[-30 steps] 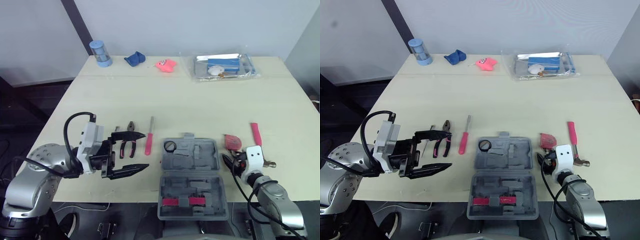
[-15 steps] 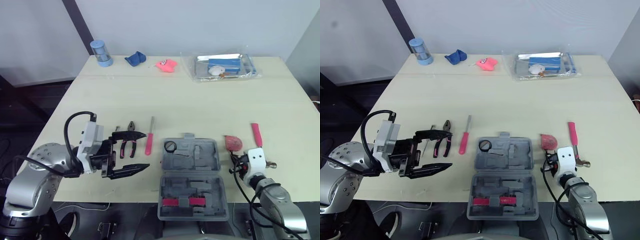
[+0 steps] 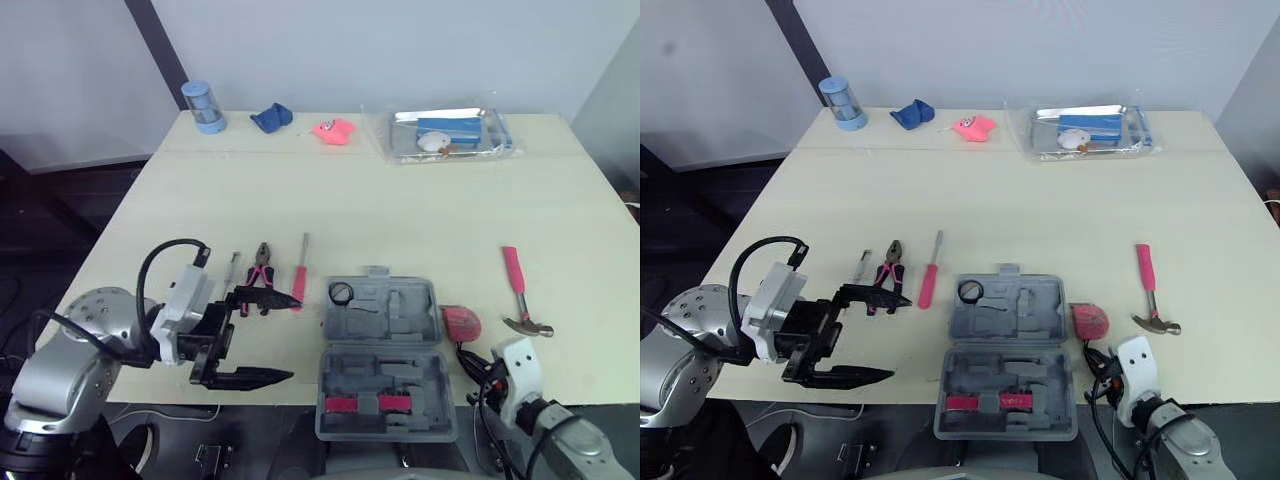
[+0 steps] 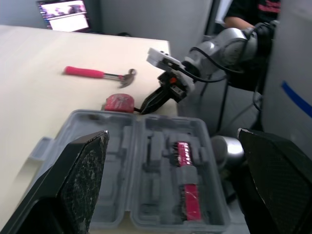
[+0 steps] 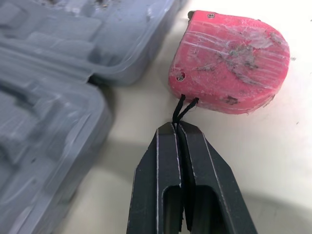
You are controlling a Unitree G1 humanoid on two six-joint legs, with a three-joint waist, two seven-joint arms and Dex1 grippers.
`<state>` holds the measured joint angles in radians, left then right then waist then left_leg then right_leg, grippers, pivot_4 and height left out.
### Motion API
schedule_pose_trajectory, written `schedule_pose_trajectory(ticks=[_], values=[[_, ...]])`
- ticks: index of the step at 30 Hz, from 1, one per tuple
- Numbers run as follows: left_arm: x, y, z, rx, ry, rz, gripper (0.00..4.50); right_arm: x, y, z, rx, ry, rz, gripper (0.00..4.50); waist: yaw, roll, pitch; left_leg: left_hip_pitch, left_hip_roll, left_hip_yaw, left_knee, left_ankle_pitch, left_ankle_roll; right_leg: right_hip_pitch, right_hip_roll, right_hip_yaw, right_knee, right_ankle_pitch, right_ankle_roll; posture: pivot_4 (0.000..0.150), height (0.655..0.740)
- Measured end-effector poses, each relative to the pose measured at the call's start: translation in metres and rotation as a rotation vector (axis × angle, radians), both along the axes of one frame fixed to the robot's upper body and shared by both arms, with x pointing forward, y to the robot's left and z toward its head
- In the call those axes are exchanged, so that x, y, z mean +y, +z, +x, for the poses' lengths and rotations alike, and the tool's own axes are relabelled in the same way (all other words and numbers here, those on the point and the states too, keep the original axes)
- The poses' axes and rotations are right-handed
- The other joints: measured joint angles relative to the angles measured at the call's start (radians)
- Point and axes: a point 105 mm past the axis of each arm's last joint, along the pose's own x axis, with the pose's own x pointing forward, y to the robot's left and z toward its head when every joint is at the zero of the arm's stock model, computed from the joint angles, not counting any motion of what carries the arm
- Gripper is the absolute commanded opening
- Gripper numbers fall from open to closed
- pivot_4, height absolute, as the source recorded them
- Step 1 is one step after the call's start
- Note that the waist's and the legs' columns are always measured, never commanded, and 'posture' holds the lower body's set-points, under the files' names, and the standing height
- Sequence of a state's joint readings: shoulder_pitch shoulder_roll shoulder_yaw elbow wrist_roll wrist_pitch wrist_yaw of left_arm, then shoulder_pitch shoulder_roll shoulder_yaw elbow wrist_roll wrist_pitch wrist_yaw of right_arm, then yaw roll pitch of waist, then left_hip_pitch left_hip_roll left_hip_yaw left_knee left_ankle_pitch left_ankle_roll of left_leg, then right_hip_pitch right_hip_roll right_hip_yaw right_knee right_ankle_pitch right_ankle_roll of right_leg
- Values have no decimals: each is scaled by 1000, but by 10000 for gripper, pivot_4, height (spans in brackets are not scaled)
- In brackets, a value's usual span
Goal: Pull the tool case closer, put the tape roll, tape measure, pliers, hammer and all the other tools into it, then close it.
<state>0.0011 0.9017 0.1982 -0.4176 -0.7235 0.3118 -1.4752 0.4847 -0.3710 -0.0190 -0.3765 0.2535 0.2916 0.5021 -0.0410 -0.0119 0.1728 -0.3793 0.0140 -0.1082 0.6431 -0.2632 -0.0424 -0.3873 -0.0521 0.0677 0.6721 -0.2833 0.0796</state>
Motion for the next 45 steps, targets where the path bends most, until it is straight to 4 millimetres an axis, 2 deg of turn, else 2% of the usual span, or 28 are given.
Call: schedule_pose_trajectory(ticks=[12, 17, 23, 28, 29, 31, 33, 37, 43, 45], values=[[-1, -1, 8, -21, -31, 11, 45000, -6, -8, -7, -43, 20, 23, 370, 2, -1, -1, 0, 0, 0, 0, 0, 0, 0, 0, 0, 0, 0, 0, 1500, 7400], [1, -1, 11, -25, -23, 13, 45000, -12, -5, -20, -6, 42, 1, 370, 4, -1, -1, 0, 0, 0, 0, 0, 0, 1, 0, 0, 0, 0, 0, 1500, 7400], [1, -2, 12, -32, -27, 12, 45000, -2, -2, -24, 34, 73, 14, 370, 0, -1, -1, 0, 0, 0, 0, 0, 0, 0, 0, 0, 0, 0, 0, 1500, 7400], [1, -2, 12, -35, -27, 12, 45000, 2, -1, -17, 22, 84, 11, 370, 0, -1, -1, 0, 0, 0, 0, 0, 0, 0, 0, 0, 0, 0, 0, 1500, 7400], [1, -2, 11, -35, -27, 12, 45000, 2, -1, -16, 21, 91, 15, 5690, 0, -1, -1, 0, 0, 0, 0, 0, 0, 0, 0, 0, 0, 0, 0, 1500, 7400], [1, -2, 11, -36, -27, 12, 45000, 2, -1, -17, 22, 113, 25, 13541, 0, -1, -1, 0, 0, 0, 0, 0, 0, 0, 0, 0, 0, 0, 0, 1500, 7400], [1, -2, 11, -35, -27, 12, 45000, -1, 0, -19, 24, 142, 22, 24629, 0, -1, -1, 0, 0, 0, 1, 0, 0, 1, 0, 0, 0, 0, 0, 1500, 7400], [1, -2, 11, -35, -27, 12, 45000, -15, 1, -32, 41, 163, 2, 44026, 5, -1, -1, 0, 0, 0, 1, 0, 0, 1, 0, 0, 0, 0, 0, 1500, 7400], [1, -2, 11, -39, -27, 10, 45000, -47, 4, -71, 161, 220, -53, 44640, 2, -1, -1, 1, 0, 0, 2, 0, 0, 2, 0, 0, 0, 0, 0, 1500, 7400], [1, -2, 11, -40, -27, 8, 45000, -52, 5, -73, 163, 233, -60, 44640, -1, -1, -1, 1, 1, 0, 2, 0, 0, 2, 1, 0, 0, 0, 0, 1500, 7400]])
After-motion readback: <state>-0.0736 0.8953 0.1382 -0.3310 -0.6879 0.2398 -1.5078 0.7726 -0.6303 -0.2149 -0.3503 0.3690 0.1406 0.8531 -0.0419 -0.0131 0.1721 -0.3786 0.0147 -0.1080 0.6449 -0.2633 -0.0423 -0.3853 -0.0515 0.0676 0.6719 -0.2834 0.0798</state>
